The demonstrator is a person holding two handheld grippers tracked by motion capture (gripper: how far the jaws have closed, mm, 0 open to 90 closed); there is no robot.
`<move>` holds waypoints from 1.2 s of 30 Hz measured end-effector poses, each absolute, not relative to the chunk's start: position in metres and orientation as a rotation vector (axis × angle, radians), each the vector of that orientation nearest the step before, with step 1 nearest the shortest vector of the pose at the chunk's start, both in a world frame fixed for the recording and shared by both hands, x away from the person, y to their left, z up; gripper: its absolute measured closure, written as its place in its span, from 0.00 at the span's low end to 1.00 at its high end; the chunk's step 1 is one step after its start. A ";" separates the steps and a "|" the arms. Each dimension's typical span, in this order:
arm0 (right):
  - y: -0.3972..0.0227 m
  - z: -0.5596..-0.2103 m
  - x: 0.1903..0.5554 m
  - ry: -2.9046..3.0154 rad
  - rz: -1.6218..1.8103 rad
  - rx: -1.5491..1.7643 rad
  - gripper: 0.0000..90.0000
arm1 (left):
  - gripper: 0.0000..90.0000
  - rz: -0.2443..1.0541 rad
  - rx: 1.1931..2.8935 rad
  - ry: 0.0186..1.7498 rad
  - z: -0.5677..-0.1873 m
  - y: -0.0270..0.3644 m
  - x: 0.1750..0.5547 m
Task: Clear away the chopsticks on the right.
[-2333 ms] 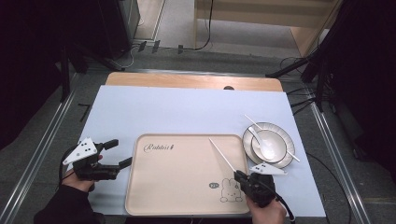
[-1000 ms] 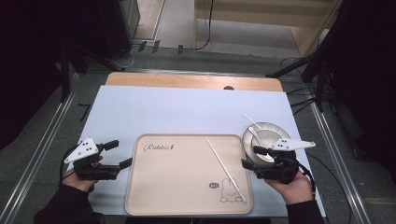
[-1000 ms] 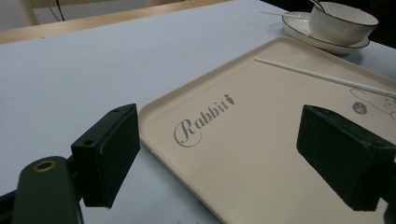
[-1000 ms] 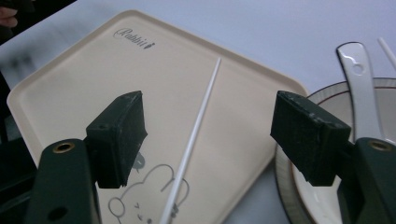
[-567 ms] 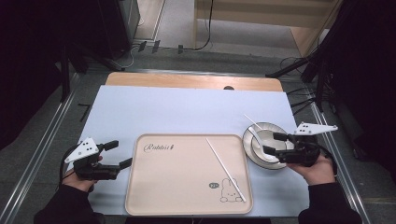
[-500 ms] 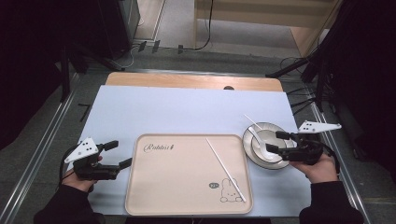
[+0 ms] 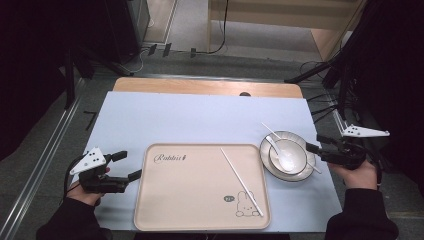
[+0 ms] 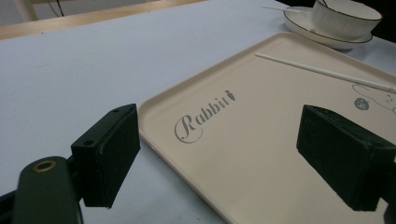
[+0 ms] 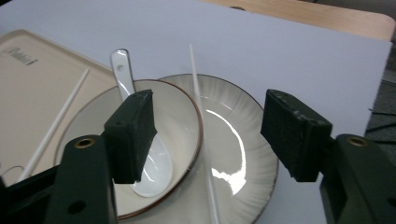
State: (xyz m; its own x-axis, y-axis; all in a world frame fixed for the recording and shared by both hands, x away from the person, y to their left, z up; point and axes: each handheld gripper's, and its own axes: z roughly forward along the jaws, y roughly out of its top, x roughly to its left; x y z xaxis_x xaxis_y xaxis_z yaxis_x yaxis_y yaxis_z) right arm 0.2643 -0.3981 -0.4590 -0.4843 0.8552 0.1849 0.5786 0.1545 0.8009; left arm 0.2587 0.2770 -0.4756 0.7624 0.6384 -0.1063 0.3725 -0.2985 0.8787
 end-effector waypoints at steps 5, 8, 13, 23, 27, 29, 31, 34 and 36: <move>-0.407 -0.476 0.260 2.086 1.219 1.408 0.45 | 0.15 0.325 1.918 0.767 -0.475 0.278 0.258; -0.412 -0.486 0.255 2.098 1.176 1.436 0.49 | 0.15 0.325 1.913 0.770 -0.475 0.278 0.258; -0.414 -0.501 0.249 2.119 1.163 1.484 0.65 | 0.15 0.325 1.914 0.764 -0.475 0.277 0.259; -0.403 -0.516 0.255 2.212 1.140 1.493 0.76 | 0.15 0.323 1.921 0.763 -0.475 0.277 0.259; -0.400 -0.521 0.262 2.236 1.108 1.521 0.85 | 0.15 0.322 1.920 0.763 -0.475 0.277 0.259; -0.399 -0.523 0.265 2.252 1.104 1.527 0.86 | 0.15 0.322 1.917 0.762 -0.476 0.277 0.259; -0.396 -0.528 0.270 2.286 1.074 1.531 0.88 | 0.15 0.322 1.914 0.762 -0.476 0.277 0.259; -0.396 -0.530 0.272 2.309 1.084 1.534 0.92 | 0.16 0.324 1.913 0.761 -0.476 0.277 0.259; -0.398 -0.530 0.273 2.298 1.083 1.571 0.93 | 0.15 0.324 1.914 0.761 -0.476 0.278 0.259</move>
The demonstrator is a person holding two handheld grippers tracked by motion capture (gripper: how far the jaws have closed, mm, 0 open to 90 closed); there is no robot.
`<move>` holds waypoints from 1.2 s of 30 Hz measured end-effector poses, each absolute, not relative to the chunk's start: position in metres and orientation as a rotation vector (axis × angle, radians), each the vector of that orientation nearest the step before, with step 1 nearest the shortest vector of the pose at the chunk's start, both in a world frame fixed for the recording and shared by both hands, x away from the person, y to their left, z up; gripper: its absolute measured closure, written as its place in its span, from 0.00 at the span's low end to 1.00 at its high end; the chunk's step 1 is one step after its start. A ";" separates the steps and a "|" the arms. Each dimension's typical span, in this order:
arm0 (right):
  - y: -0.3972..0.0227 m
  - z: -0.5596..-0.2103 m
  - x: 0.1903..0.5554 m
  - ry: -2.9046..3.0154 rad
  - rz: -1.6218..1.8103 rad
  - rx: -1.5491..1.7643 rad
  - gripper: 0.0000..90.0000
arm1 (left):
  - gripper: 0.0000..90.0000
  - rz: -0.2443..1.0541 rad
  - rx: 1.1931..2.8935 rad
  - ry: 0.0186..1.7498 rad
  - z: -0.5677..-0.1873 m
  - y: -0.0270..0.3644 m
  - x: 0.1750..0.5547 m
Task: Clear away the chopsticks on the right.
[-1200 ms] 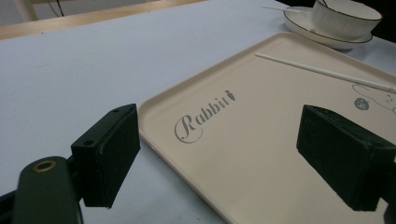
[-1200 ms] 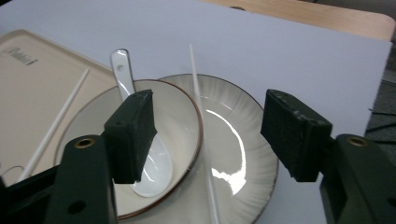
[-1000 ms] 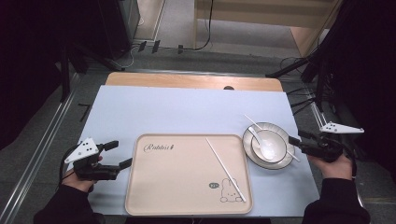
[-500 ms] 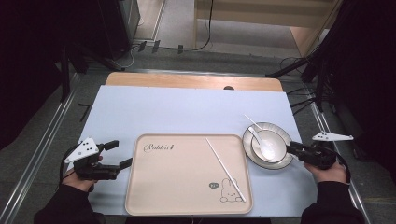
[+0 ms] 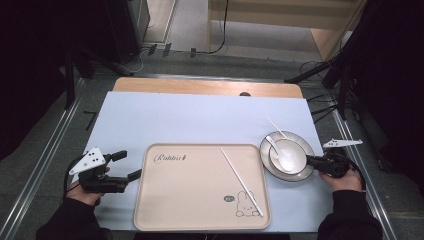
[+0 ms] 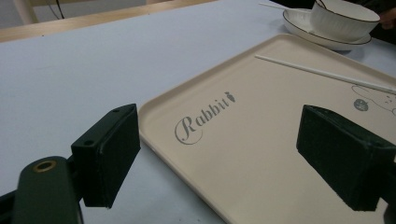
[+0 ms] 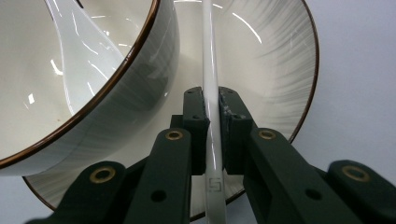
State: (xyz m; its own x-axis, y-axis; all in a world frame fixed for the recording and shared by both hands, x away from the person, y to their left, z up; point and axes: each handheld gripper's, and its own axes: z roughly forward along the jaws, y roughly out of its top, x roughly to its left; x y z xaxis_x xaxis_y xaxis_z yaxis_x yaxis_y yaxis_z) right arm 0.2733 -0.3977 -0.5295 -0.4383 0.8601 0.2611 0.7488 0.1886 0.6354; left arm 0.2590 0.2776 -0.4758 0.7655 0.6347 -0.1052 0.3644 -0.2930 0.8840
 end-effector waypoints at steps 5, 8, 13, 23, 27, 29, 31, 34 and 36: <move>-0.399 -0.526 0.273 2.297 1.095 1.580 0.93 | 0.16 0.324 1.913 0.761 -0.476 0.278 0.259; -0.401 -0.516 0.272 2.261 1.106 1.582 0.94 | 0.16 0.324 1.913 0.762 -0.476 0.278 0.259; -0.405 -0.496 0.268 2.176 1.134 1.616 0.94 | 0.16 0.325 1.912 0.765 -0.475 0.278 0.259; -0.388 -0.453 0.252 2.066 1.123 1.685 0.94 | 0.16 0.329 1.910 0.770 -0.475 0.279 0.259; -0.374 -0.438 0.244 2.047 1.135 1.703 0.94 | 0.16 0.329 1.906 0.769 -0.475 0.278 0.259; -0.368 -0.434 0.241 2.043 1.139 1.728 0.94 | 0.16 0.329 1.907 0.769 -0.475 0.278 0.259; -0.360 -0.430 0.236 2.039 1.146 1.740 0.94 | 0.16 0.329 1.907 0.769 -0.475 0.278 0.259; -0.350 -0.428 0.231 2.038 1.163 1.736 0.94 | 0.16 0.330 1.907 0.770 -0.475 0.278 0.259; -0.343 -0.428 0.228 2.048 1.167 1.732 0.94 | 0.16 0.330 1.909 0.771 -0.475 0.278 0.259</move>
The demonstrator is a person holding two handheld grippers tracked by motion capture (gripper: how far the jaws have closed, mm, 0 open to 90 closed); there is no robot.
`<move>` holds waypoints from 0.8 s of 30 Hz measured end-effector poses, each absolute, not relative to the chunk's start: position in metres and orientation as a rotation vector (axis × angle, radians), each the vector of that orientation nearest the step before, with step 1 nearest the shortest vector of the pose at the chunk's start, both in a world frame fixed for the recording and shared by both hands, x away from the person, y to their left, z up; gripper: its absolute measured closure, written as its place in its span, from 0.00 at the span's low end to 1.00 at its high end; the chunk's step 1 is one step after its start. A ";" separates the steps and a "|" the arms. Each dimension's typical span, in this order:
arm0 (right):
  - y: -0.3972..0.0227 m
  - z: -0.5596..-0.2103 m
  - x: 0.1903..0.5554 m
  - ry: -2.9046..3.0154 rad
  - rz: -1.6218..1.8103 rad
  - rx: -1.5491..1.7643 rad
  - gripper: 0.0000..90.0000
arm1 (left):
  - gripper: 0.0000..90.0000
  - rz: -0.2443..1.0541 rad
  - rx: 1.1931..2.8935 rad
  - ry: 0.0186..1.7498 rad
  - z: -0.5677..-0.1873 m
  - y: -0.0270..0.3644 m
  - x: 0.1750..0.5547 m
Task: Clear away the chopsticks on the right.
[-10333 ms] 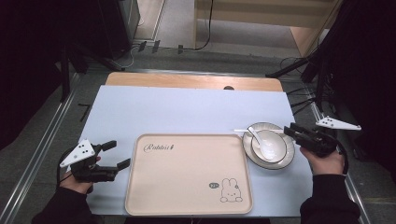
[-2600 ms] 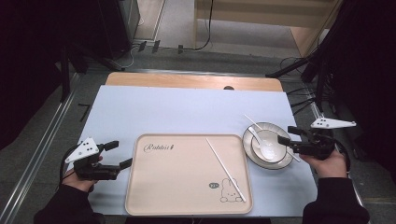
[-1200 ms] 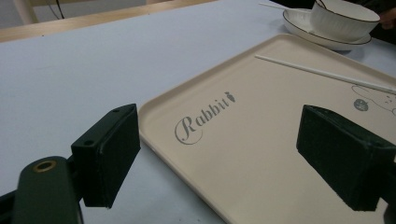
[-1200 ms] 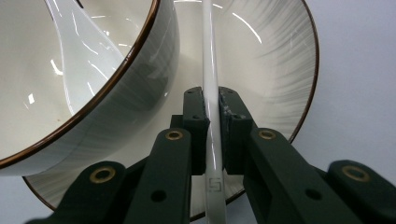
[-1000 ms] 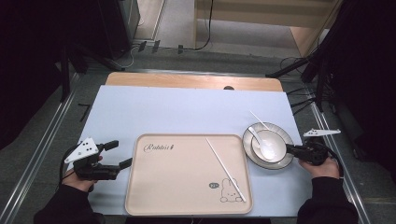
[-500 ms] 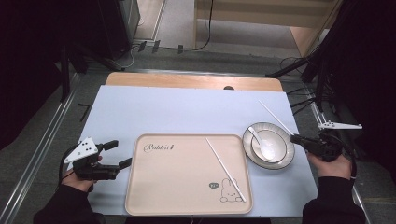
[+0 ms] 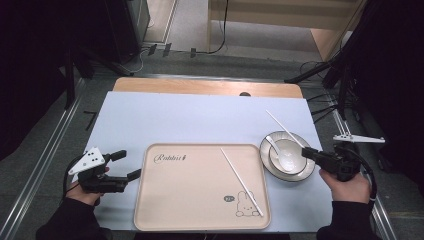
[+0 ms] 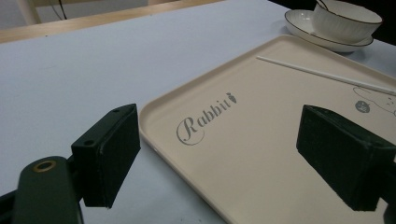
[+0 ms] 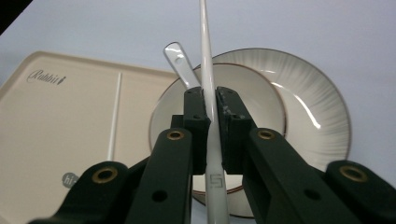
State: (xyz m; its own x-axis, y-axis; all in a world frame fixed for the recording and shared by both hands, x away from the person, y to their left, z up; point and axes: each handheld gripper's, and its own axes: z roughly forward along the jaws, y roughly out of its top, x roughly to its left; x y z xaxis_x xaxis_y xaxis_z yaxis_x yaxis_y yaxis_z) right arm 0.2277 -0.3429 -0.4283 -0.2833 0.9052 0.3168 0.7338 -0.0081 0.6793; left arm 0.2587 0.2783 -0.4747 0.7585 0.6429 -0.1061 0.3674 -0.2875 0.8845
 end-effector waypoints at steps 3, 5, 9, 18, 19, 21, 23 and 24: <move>-0.328 -0.429 0.223 2.067 1.162 1.717 0.94 | 0.16 0.329 1.910 0.769 -0.475 0.278 0.259; -0.321 -0.428 0.221 2.072 1.166 1.705 0.94 | 0.16 0.329 1.909 0.768 -0.475 0.278 0.259; -0.303 -0.427 0.214 2.076 1.203 1.680 0.94 | 0.16 0.329 1.906 0.769 -0.475 0.278 0.259; -0.258 -0.447 0.190 2.097 1.189 1.610 0.94 | 0.16 0.333 1.913 0.765 -0.474 0.279 0.258; -0.255 -0.452 0.188 2.097 1.178 1.604 0.94 | 0.16 0.333 1.912 0.764 -0.474 0.279 0.258; -0.250 -0.462 0.184 2.090 1.182 1.614 0.94 | 0.16 0.333 1.913 0.764 -0.474 0.279 0.258; -0.247 -0.470 0.180 2.099 1.176 1.625 0.94 | 0.16 0.332 1.911 0.765 -0.474 0.278 0.259; -0.245 -0.474 0.178 2.099 1.155 1.622 0.94 | 0.16 0.330 1.911 0.764 -0.474 0.278 0.259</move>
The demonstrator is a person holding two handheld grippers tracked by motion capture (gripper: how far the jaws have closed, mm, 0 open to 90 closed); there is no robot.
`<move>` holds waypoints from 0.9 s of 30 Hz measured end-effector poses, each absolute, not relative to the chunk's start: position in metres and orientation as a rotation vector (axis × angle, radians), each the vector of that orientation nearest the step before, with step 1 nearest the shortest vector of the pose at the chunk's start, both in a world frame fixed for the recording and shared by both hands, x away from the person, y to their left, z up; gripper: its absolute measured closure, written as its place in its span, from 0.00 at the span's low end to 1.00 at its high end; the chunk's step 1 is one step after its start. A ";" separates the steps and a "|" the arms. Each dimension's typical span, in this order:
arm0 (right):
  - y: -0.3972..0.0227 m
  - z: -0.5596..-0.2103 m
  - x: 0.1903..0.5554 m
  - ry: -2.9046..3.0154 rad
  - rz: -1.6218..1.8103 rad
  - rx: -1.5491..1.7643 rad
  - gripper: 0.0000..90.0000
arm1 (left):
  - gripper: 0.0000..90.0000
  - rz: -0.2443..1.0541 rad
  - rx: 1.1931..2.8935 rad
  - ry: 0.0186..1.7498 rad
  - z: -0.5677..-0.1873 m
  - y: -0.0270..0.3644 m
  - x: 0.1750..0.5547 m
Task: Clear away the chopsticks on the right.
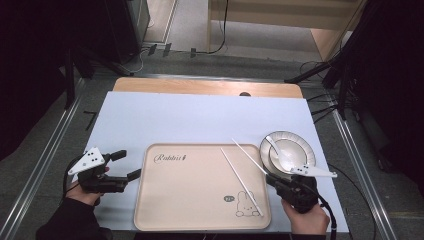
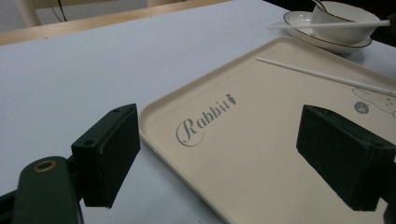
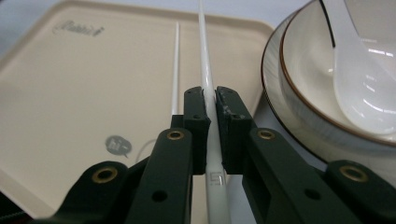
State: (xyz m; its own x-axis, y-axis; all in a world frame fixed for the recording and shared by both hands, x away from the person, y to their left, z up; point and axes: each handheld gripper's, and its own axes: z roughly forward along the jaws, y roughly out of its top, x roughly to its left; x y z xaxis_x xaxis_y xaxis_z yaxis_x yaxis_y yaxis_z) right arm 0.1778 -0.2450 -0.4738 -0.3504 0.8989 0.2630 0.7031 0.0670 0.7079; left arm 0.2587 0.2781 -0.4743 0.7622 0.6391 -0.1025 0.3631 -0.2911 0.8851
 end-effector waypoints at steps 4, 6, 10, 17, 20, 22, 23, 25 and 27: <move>-0.238 -0.485 0.171 2.101 1.149 1.616 0.94 | 0.16 0.326 1.914 0.761 -0.475 0.277 0.259; -0.232 -0.490 0.169 2.108 1.116 1.599 0.94 | 0.16 0.326 1.914 0.760 -0.474 0.277 0.259; -0.223 -0.501 0.167 2.107 1.082 1.583 0.94 | 0.16 0.326 1.912 0.761 -0.475 0.277 0.259; -0.217 -0.530 0.170 2.150 1.109 1.665 0.93 | 0.16 0.327 1.912 0.760 -0.475 0.278 0.259; -0.216 -0.537 0.172 2.166 1.108 1.691 0.93 | 0.16 0.326 1.917 0.759 -0.475 0.277 0.259; -0.218 -0.538 0.172 2.160 1.133 1.700 0.93 | 0.16 0.326 1.917 0.759 -0.475 0.277 0.259; -0.218 -0.539 0.173 2.162 1.135 1.702 0.93 | 0.16 0.326 1.918 0.759 -0.475 0.277 0.259; -0.219 -0.539 0.173 2.161 1.140 1.706 0.92 | 0.16 0.326 1.915 0.758 -0.475 0.277 0.259; -0.219 -0.538 0.174 2.149 1.136 1.704 0.84 | 0.16 0.326 1.915 0.759 -0.475 0.278 0.259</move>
State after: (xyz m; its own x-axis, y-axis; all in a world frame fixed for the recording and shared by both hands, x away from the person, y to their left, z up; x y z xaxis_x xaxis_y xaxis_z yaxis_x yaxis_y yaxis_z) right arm 0.1735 -0.2186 -0.5380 -0.3311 0.8907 0.3115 0.7591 0.0553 0.6487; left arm 0.2589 0.2775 -0.4746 0.7660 0.6346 -0.1025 0.3627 -0.2950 0.8840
